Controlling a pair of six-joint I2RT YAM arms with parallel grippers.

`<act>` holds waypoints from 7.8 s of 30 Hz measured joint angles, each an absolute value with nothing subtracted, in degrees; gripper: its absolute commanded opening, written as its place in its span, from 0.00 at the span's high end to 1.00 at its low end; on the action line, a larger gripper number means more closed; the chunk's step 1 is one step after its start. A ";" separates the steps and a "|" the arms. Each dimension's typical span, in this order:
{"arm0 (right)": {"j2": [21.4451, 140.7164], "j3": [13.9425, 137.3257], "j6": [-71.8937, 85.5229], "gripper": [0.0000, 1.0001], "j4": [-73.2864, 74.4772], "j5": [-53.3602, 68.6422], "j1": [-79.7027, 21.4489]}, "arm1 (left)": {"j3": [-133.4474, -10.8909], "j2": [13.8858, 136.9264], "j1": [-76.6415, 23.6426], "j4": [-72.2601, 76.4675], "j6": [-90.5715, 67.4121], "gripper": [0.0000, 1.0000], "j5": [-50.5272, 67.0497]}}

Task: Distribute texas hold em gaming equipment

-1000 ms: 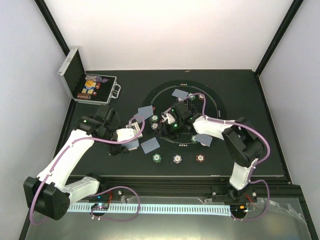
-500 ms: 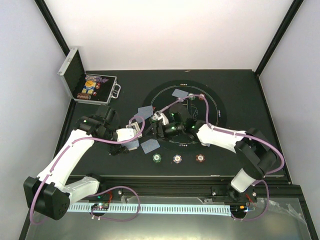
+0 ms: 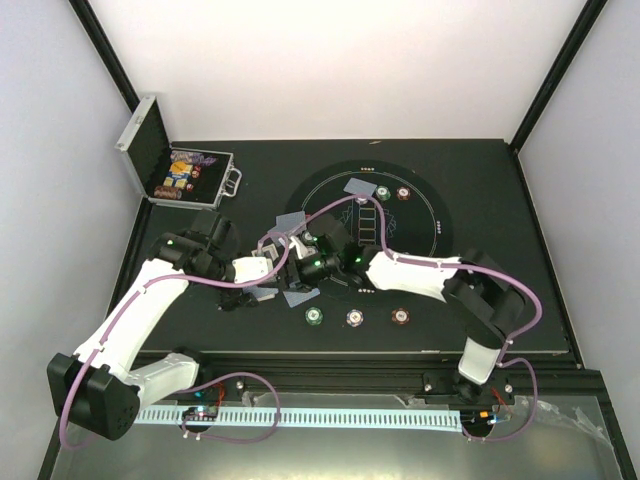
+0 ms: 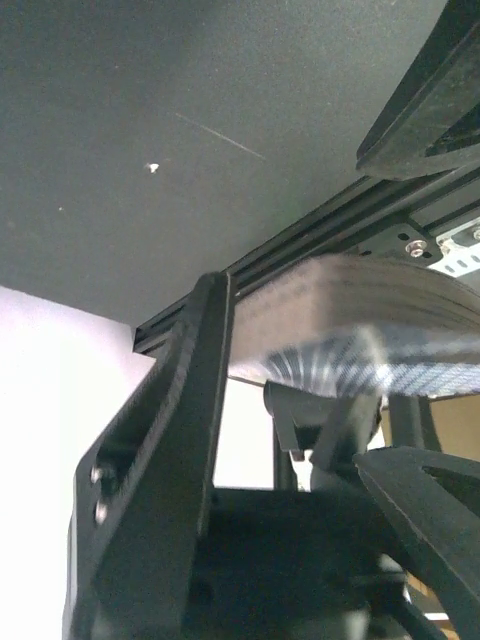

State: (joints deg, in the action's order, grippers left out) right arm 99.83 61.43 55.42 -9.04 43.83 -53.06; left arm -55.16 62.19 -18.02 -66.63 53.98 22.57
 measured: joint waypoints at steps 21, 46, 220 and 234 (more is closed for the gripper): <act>104.99 60.53 59.92 0.47 -16.86 44.18 -52.75 | -55.16 62.11 -18.09 -66.13 53.98 0.98 22.68; 96.71 59.70 51.03 0.96 0.51 39.35 -48.12 | -55.16 62.11 -18.06 -66.85 53.98 0.98 22.06; 72.10 29.95 41.78 0.98 16.56 34.96 -2.20 | -55.75 61.10 -18.09 -67.70 54.00 0.98 22.79; 72.51 30.00 38.17 0.64 20.75 32.27 -0.08 | -55.75 61.10 -18.09 -67.68 53.98 0.98 22.81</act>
